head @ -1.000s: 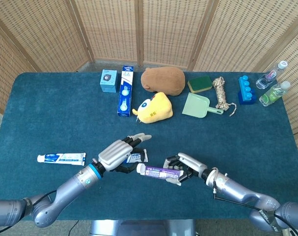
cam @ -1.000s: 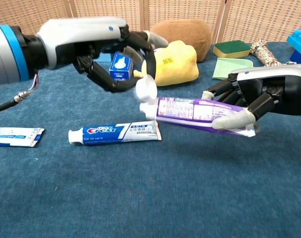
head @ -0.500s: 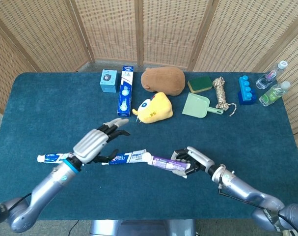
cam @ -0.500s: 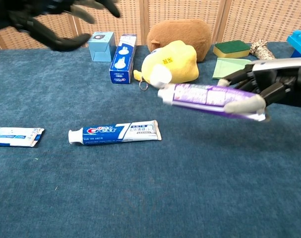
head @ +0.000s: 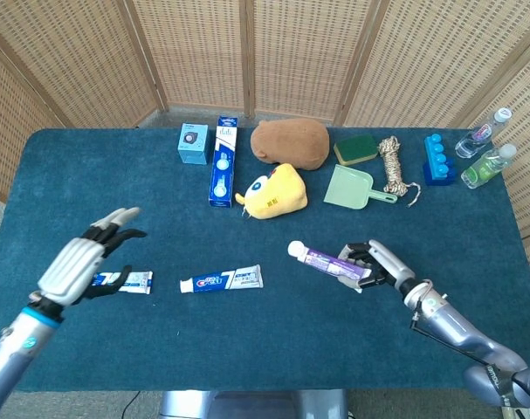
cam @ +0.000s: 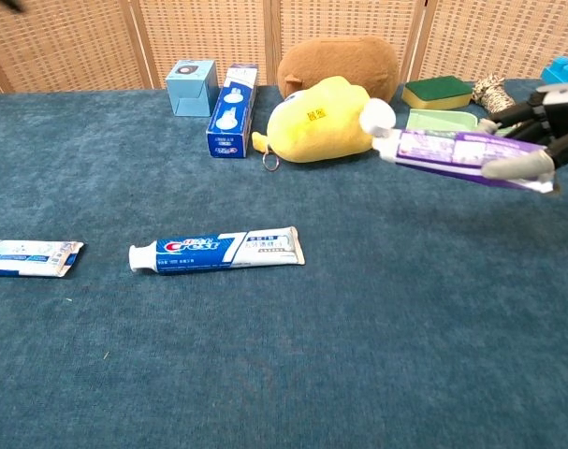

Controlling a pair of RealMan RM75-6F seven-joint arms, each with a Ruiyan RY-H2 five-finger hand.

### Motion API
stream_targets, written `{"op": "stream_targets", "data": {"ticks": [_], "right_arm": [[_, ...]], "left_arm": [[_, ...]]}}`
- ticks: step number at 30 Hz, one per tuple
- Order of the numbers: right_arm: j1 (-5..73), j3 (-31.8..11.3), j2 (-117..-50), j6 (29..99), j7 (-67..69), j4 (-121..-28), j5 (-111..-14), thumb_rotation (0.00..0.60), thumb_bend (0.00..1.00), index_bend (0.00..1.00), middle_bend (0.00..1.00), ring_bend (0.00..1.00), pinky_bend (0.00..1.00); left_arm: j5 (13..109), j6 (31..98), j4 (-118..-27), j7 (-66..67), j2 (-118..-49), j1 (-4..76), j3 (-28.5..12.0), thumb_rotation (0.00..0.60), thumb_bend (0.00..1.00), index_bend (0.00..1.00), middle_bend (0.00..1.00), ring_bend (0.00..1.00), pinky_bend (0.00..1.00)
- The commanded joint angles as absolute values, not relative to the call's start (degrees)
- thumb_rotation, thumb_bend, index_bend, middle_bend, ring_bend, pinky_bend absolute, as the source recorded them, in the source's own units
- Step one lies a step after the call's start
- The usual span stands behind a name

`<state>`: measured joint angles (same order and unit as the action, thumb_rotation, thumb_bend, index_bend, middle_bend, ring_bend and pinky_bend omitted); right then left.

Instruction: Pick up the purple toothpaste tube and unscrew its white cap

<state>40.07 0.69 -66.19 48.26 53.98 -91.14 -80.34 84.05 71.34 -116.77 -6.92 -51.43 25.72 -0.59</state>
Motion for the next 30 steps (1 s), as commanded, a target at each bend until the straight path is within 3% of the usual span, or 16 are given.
{"op": "stream_targets", "data": {"ticks": [1,5,9,13,16,20,25,30], "right_arm": [[39.1,1.2,-66.5,47.0,49.9,-89.2,-79.4,0.6,0.57,0.95,0.79,0.76,0.71],[38.4,1.2,-67.2,46.1,45.9,-88.1,-78.1,0.6,0.57,0.94,0.77,0.73,0.68],[37.9,1.0,-67.6,45.8,43.2,-87.0,-77.8,0.6,0.56,0.88,0.73,0.66,0.55],[37.1,1.0,-67.8,46.2,40.6,-86.0,-78.5,0.597,0.53,0.74,0.64,0.5,0.34],[36.1,0.7,-68.1,47.6,39.1,-85.1,-78.6,0.522,0.45,0.6,0.56,0.38,0.27],[34.6,0.1,-68.4,49.6,39.3,-84.6,-78.9,0.399,0.35,0.42,0.43,0.24,0.25],[32.9,-0.5,-68.0,52.3,39.6,-83.9,-79.4,0.321,0.26,0.32,0.33,0.17,0.24],[31.6,-0.6,-67.0,53.0,40.1,-83.8,-80.1,0.257,0.24,0.27,0.32,0.16,0.23]], "left_arm": [[85.9,75.3,-116.3,-9.0,-48.4,21.1,2.2,0.6,0.47,0.2,0.02,0.0,0.09],[85.5,77.6,-114.8,-11.5,-47.5,17.9,3.2,0.6,0.48,0.2,0.02,0.0,0.09],[84.5,78.8,-113.3,-13.8,-47.3,15.9,3.2,0.6,0.47,0.2,0.02,0.0,0.09],[83.9,79.5,-111.5,-15.7,-47.8,14.2,3.1,0.6,0.47,0.2,0.02,0.0,0.09],[83.7,79.5,-110.7,-16.2,-48.3,13.6,2.8,0.6,0.47,0.2,0.02,0.0,0.08],[83.6,79.7,-110.1,-16.9,-48.8,13.0,2.4,0.6,0.47,0.2,0.01,0.0,0.08],[83.2,79.9,-109.8,-17.3,-49.0,12.3,1.8,0.6,0.47,0.2,0.01,0.0,0.08],[83.3,79.4,-110.0,-17.0,-49.1,11.9,1.5,0.6,0.47,0.2,0.01,0.0,0.07]]}}
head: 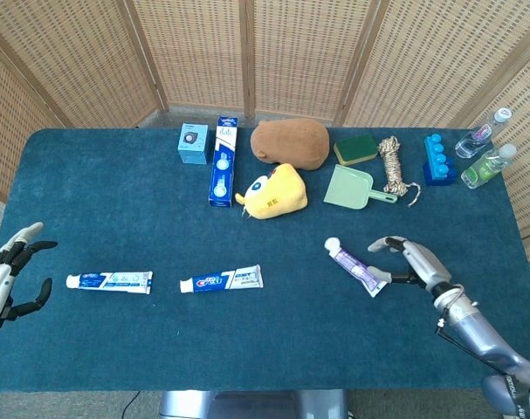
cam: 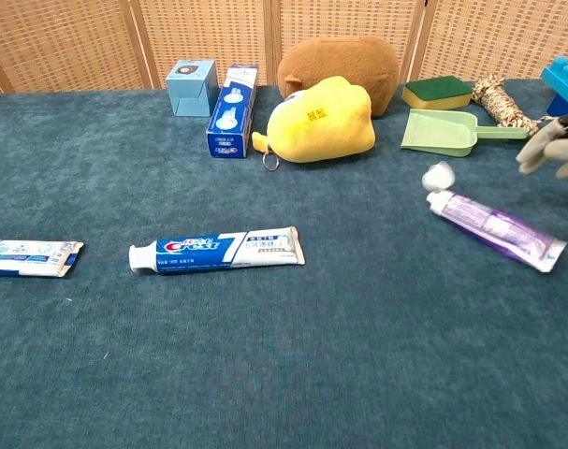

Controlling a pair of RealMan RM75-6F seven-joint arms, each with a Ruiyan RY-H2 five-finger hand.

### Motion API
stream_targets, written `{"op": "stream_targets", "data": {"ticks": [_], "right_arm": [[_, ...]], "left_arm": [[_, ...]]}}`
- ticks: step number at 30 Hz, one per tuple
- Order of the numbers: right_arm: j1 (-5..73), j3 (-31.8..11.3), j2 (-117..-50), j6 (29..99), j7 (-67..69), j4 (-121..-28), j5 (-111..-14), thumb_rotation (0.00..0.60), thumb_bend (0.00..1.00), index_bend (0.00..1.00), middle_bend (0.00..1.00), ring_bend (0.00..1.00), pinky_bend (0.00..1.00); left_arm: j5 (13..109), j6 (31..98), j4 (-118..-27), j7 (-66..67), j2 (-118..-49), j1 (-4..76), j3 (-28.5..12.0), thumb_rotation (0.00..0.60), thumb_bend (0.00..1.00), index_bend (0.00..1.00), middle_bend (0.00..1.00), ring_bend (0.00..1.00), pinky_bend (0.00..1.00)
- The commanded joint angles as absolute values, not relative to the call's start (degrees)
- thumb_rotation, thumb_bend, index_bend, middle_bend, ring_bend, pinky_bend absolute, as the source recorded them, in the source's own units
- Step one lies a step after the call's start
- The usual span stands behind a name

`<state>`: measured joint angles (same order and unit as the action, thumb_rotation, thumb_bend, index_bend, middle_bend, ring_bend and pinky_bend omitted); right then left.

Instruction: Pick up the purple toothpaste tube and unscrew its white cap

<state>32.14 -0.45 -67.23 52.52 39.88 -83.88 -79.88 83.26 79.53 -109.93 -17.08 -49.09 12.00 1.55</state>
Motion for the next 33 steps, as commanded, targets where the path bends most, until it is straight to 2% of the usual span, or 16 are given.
{"op": "stream_targets", "data": {"ticks": [1,8,9,11,12,13,15,19,25,33], "right_arm": [[31.3,-0.7,-66.9,53.3,40.4,-83.8,-80.2,0.256,0.24,0.27,0.32,0.15,0.23],[28.3,-1.5,-65.3,58.6,40.2,-85.3,-81.5,0.269,0.23,0.27,0.3,0.14,0.24],[27.8,-1.8,-65.1,59.6,39.5,-85.7,-81.2,0.314,0.23,0.27,0.31,0.14,0.24],[26.6,-2.3,-64.9,61.6,37.5,-86.9,-80.6,0.464,0.27,0.29,0.32,0.16,0.25],[26.0,-2.5,-64.6,62.7,36.8,-87.6,-80.5,0.511,0.28,0.31,0.32,0.16,0.25],[25.5,-2.7,-64.5,63.6,36.1,-88.2,-80.2,0.551,0.3,0.33,0.32,0.17,0.25],[23.9,-3.5,-64.6,66.8,33.1,-89.0,-79.5,0.59,0.31,0.37,0.33,0.19,0.26],[21.5,-4.2,-65.1,72.0,25.0,-89.7,-79.0,0.6,0.34,0.42,0.34,0.21,0.26],[16.9,-3.9,-66.4,82.0,4.7,-90.8,-79.8,0.6,0.35,0.47,0.35,0.21,0.26],[12.9,-3.2,-66.5,88.4,-7.1,-94.2,-81.8,0.6,0.35,0.49,0.37,0.21,0.26]], "left_arm": [[83.3,79.4,-110.1,-17.0,-49.2,11.7,1.4,0.6,0.47,0.19,0.01,0.0,0.07],[84.1,80.1,-109.9,-14.9,-49.3,10.2,1.9,0.6,0.47,0.19,0.02,0.0,0.07],[84.1,80.7,-109.7,-13.7,-49.5,9.8,1.8,0.6,0.47,0.19,0.02,0.0,0.07],[84.0,82.4,-109.2,-10.5,-50.3,8.7,1.8,0.6,0.47,0.2,0.04,0.0,0.07],[84.0,83.1,-109.0,-8.9,-50.7,8.2,1.8,0.6,0.47,0.21,0.06,0.0,0.08],[83.8,83.8,-108.8,-7.3,-51.0,7.7,1.9,0.6,0.47,0.22,0.08,0.0,0.09],[83.4,85.5,-108.2,-3.7,-51.7,6.3,2.1,0.6,0.47,0.23,0.1,0.0,0.11],[82.8,88.2,-107.0,1.6,-53.4,4.3,2.1,0.6,0.47,0.25,0.1,0.01,0.11],[83.0,91.6,-104.6,4.3,-56.4,1.2,2.5,0.6,0.47,0.28,0.14,0.02,0.1],[84.6,94.3,-101.8,5.4,-59.0,-1.3,2.6,0.6,0.47,0.3,0.17,0.06,0.1]]}}
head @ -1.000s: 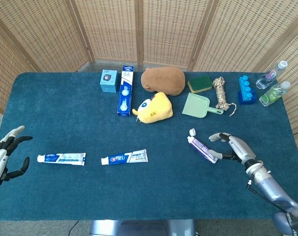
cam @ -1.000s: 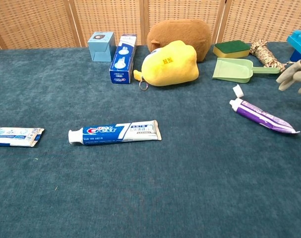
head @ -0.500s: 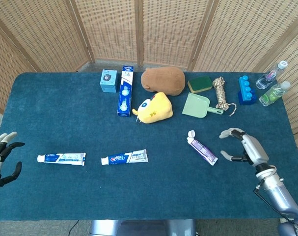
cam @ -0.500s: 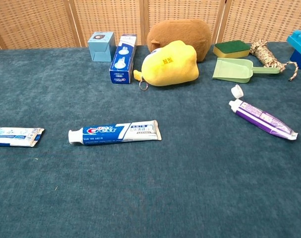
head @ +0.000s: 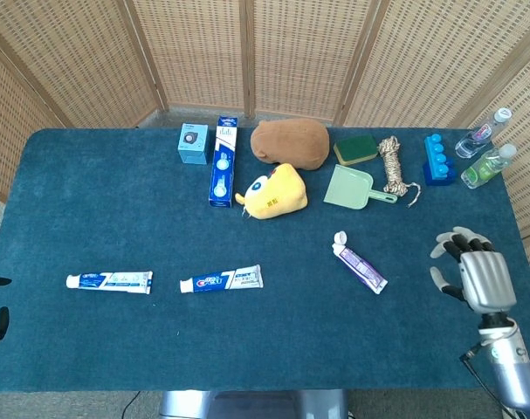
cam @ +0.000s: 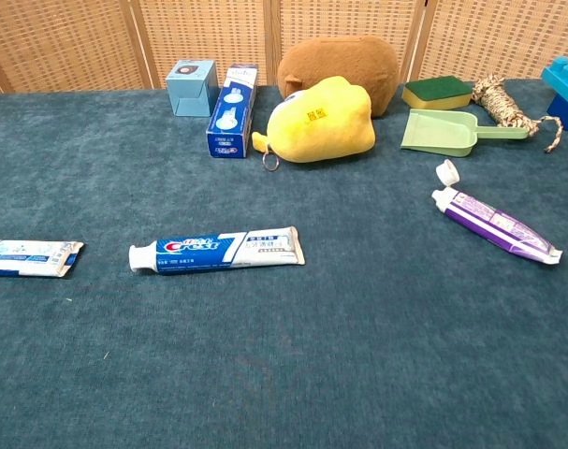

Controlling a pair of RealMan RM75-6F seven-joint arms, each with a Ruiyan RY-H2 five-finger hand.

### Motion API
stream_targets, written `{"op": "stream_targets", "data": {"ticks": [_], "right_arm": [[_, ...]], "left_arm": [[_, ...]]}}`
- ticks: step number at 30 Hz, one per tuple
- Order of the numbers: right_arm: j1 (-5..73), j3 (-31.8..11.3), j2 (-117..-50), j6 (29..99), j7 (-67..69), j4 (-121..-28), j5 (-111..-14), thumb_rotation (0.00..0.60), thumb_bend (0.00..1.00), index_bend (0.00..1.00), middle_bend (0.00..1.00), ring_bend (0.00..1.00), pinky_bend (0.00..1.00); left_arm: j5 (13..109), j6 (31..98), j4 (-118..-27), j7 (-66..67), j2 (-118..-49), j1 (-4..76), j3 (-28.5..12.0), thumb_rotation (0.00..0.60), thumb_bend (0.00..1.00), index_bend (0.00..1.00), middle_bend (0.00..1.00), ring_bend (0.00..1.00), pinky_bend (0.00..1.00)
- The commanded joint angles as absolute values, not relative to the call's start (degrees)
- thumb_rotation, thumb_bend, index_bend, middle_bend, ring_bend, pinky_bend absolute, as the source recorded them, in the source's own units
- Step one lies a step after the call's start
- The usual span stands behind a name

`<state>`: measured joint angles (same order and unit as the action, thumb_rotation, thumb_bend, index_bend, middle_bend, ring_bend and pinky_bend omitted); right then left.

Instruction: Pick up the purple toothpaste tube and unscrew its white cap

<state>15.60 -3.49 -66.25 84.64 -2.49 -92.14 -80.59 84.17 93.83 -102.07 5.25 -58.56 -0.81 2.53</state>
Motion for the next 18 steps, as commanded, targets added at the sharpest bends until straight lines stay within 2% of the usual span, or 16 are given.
{"op": "stream_targets", "data": {"ticks": [1,7,18], "right_arm": [[12.4,-3.2,-66.4,89.1,-8.2,-94.4,-82.1,0.6,0.35,0.49,0.37,0.21,0.26],[10.8,-3.1,-66.1,91.0,-10.4,-95.7,-84.0,0.6,0.35,0.5,0.37,0.21,0.26],[9.9,-3.4,-66.2,89.6,-7.4,-95.7,-84.6,0.6,0.34,0.5,0.37,0.21,0.26]], "left_arm": [[84.8,94.5,-101.7,5.4,-59.1,-1.5,2.6,0.6,0.47,0.3,0.18,0.06,0.1],[85.8,94.9,-102.4,5.8,-59.0,-2.1,2.3,0.6,0.47,0.3,0.18,0.06,0.1],[87.4,93.7,-105.5,7.8,-57.9,-1.6,1.8,0.6,0.46,0.26,0.16,0.06,0.08]]}}
